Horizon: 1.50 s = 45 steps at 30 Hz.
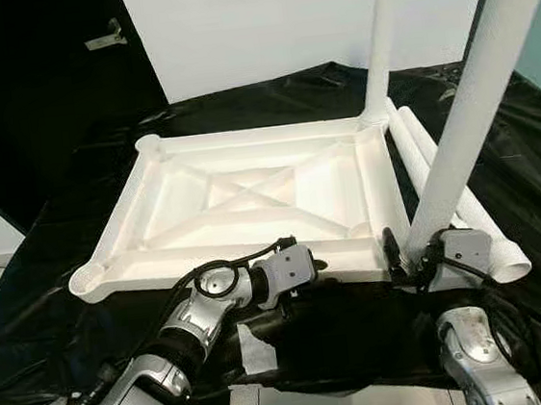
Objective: Building children table
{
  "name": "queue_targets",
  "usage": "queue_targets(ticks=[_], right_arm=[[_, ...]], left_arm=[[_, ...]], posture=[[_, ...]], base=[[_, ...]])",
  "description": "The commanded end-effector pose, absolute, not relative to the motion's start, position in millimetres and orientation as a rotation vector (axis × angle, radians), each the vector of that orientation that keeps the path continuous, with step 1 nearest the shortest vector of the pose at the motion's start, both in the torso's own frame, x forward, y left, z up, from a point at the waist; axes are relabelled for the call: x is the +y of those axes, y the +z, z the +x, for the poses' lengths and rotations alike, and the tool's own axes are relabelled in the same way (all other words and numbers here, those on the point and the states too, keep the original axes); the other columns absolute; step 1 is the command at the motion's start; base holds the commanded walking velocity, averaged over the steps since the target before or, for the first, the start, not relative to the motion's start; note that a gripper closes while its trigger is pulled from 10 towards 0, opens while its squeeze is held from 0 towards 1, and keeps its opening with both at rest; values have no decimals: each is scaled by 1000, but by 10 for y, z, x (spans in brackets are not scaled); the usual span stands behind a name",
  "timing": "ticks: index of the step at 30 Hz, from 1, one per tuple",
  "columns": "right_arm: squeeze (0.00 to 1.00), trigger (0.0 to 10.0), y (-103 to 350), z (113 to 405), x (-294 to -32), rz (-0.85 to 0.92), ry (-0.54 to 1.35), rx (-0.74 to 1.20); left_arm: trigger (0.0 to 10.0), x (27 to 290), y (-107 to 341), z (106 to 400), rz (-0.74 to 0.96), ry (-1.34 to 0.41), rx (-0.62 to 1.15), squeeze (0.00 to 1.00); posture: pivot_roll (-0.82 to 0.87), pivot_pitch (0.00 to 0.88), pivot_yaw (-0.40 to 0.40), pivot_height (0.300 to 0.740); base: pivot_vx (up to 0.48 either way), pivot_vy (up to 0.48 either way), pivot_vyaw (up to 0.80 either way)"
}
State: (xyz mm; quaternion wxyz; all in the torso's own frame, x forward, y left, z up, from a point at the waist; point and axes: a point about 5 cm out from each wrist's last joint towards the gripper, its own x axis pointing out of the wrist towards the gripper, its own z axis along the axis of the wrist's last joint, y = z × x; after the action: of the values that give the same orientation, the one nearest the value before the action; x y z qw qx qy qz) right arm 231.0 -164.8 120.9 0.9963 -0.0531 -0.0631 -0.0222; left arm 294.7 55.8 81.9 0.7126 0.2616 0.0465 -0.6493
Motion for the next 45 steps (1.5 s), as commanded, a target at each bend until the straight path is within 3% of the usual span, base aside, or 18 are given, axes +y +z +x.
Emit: queue_targets(ticks=[1,6,21,22,36,45], right_arm=[[0,10000,1237,2299,-1658,-128,-14,-146],[0,10000,1325,2274,-1732,-188,207,-164],[0,10000,1321,2198,-1883,-173,477,-61],[0,0,1316,2207,-1922,-184,494,-51],[0,0,1306,2273,-2167,-212,552,42],[0,0,1120,2218,-1929,-34,331,-20]], left_arm=[[10000,691,396,2666,590,-1640,389,0],[10000,668,410,2679,595,-1644,385,0],[10000,671,409,2689,607,-1642,388,0],[10000,676,409,2693,609,-1641,388,0],[10000,706,409,2721,625,-1635,394,0],[10000,714,397,2713,624,-1634,395,0]], posture=[[-191,57,56,740],[-210,54,60,740],[-217,42,62,740],[-214,39,63,740],[-213,35,73,740],[-204,37,73,740]], base=[[0,0,0],[0,0,0],[0,0,0],[0,0,0],[0,0,0],[0,0,0]])
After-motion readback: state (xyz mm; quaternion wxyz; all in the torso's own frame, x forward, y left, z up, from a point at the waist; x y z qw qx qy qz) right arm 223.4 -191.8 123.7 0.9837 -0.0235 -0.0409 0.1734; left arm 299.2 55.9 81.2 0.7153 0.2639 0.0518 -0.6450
